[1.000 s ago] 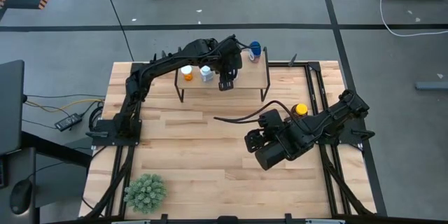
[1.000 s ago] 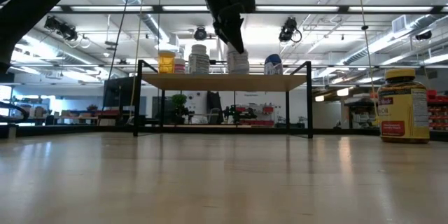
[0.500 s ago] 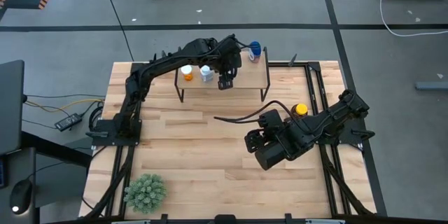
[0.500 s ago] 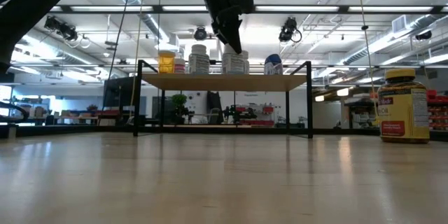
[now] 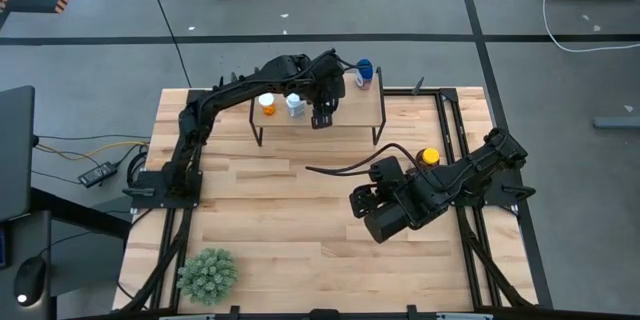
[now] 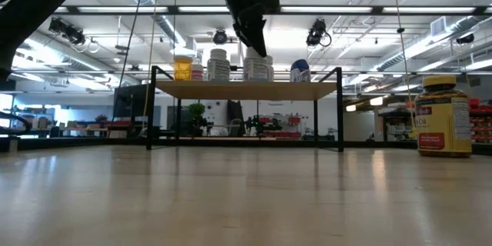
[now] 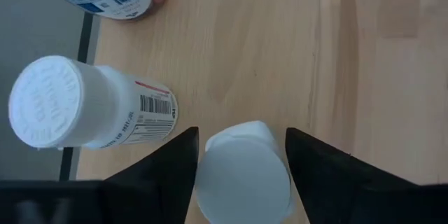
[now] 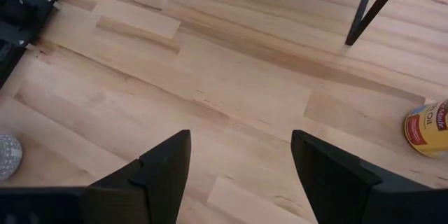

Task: Pick and place medicine bottles onto shelf by color
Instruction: Put the white and blue medicine bottle on the shelf aligned with the other white medicine bottle

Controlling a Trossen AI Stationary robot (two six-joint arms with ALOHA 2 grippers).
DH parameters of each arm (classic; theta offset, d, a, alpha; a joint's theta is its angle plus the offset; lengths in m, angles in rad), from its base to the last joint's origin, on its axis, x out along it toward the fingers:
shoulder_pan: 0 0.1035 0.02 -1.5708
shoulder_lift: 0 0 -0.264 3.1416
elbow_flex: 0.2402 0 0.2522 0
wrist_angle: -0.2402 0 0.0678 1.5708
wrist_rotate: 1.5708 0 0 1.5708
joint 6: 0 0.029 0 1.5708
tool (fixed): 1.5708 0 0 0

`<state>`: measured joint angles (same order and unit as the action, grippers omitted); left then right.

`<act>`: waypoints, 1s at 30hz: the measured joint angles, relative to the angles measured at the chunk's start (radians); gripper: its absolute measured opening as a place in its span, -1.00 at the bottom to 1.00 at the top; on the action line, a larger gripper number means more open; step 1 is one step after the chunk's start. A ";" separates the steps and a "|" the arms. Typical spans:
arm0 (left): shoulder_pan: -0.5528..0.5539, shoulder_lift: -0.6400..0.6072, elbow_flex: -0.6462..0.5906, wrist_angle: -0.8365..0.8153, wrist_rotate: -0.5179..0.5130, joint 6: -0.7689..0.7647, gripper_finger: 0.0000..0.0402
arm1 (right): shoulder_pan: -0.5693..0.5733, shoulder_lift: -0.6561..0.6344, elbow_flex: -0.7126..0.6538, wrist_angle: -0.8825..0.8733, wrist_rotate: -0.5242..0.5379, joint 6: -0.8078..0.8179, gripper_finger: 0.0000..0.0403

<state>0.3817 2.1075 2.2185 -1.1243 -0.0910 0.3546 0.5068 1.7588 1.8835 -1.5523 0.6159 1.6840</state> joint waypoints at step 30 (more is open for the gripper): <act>-0.003 -0.004 0.130 -0.126 0.027 -0.060 0.19 | 0.018 0.000 0.000 0.000 0.000 -0.017 0.27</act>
<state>0.3790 2.1033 2.3486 -1.2506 -0.0641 0.2948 0.5249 1.7588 1.8835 -1.5528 0.6156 1.6668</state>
